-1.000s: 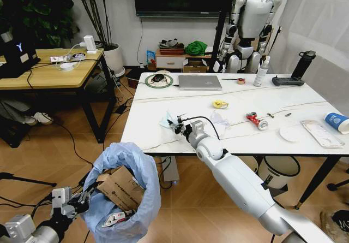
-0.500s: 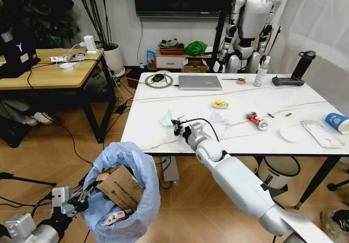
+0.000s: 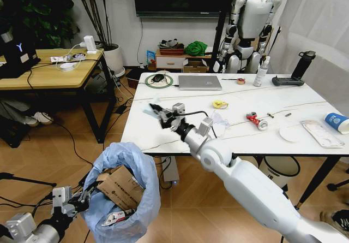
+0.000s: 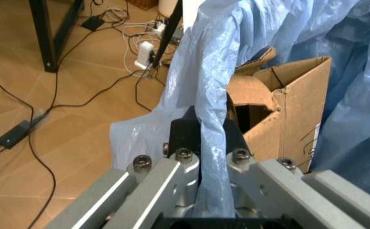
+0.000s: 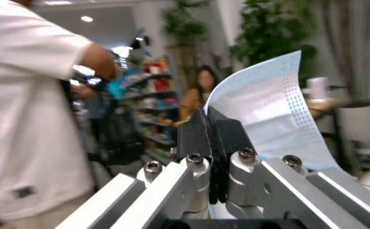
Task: Pick up the trash bin and place the trash from the table into it.
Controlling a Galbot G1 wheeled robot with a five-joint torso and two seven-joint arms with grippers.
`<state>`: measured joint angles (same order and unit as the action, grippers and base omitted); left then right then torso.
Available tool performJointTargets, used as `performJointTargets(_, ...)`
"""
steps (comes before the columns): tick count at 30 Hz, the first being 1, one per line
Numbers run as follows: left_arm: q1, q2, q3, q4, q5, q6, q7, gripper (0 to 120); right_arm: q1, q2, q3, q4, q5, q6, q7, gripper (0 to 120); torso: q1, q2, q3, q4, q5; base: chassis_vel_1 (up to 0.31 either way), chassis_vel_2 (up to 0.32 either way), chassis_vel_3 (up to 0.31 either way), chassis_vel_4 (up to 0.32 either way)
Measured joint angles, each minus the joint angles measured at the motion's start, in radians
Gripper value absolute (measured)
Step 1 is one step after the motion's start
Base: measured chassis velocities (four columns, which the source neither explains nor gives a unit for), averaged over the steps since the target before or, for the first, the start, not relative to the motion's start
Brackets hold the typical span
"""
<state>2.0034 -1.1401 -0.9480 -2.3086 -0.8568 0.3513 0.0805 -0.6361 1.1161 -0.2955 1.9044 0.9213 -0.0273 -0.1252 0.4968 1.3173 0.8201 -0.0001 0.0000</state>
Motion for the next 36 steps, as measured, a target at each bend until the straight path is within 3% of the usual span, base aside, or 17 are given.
performJointTargets(6, 0.005, -0.005, -0.004, -0.010, -0.002, 0.000, -0.001, 0, 0.005, -0.051, -0.140, 0.125, 0.059, 0.022, -0.003, 0, 0.000, 0.000, 0.000, 0.0001, -0.0003, 0.000, 0.000, 0.000, 0.000)
performJointTargets(12, 0.009, -0.008, -0.005, -0.015, -0.002, 0.000, -0.001, 0, -0.051, -0.074, -0.263, 0.151, -0.003, 0.051, -0.004, 0, 0.000, 0.000, 0.000, 0.0001, 0.0000, 0.000, 0.000, 0.000, 0.000)
performJointTargets(16, 0.007, -0.008, -0.006, -0.017, -0.002, 0.000, -0.002, 0, -0.088, -0.088, -0.280, 0.151, -0.049, 0.053, -0.007, 0, 0.000, 0.000, 0.000, 0.0000, 0.0000, 0.000, 0.000, 0.000, 0.000)
performJointTargets(20, 0.007, -0.012, -0.001, -0.019, -0.001, 0.001, -0.003, 0, -0.134, -0.111, -0.265, 0.154, -0.107, 0.055, -0.008, 14, 0.000, 0.000, 0.000, 0.0000, 0.0000, 0.000, 0.000, 0.000, 0.000)
performJointTargets(21, 0.007, -0.013, 0.002, -0.019, 0.002, 0.001, -0.003, 0, -0.152, -0.126, -0.253, 0.169, -0.123, 0.054, -0.002, 22, 0.000, 0.000, 0.000, 0.0000, 0.0000, 0.000, 0.000, 0.000, 0.000)
performJointTargets(29, -0.002, -0.012, 0.008, -0.012, 0.005, 0.002, -0.004, 0, -0.216, -0.186, -0.188, 0.216, -0.181, 0.047, 0.016, 45, 0.000, 0.000, 0.000, -0.0001, 0.0001, 0.000, 0.000, 0.000, 0.000)
performJointTargets(35, -0.014, -0.004, 0.012, -0.008, 0.000, 0.005, -0.008, 0, -0.264, -0.228, -0.150, 0.254, -0.247, 0.017, 0.035, 72, 0.000, 0.000, 0.000, 0.0000, 0.0000, 0.000, 0.000, 0.000, 0.000)
performJointTargets(36, -0.014, -0.004, 0.012, -0.008, 0.000, 0.005, -0.008, 0, -0.264, -0.228, -0.150, 0.254, -0.247, 0.017, 0.035, 72, 0.000, 0.000, 0.000, 0.0000, 0.0000, 0.000, 0.000, 0.000, 0.000)
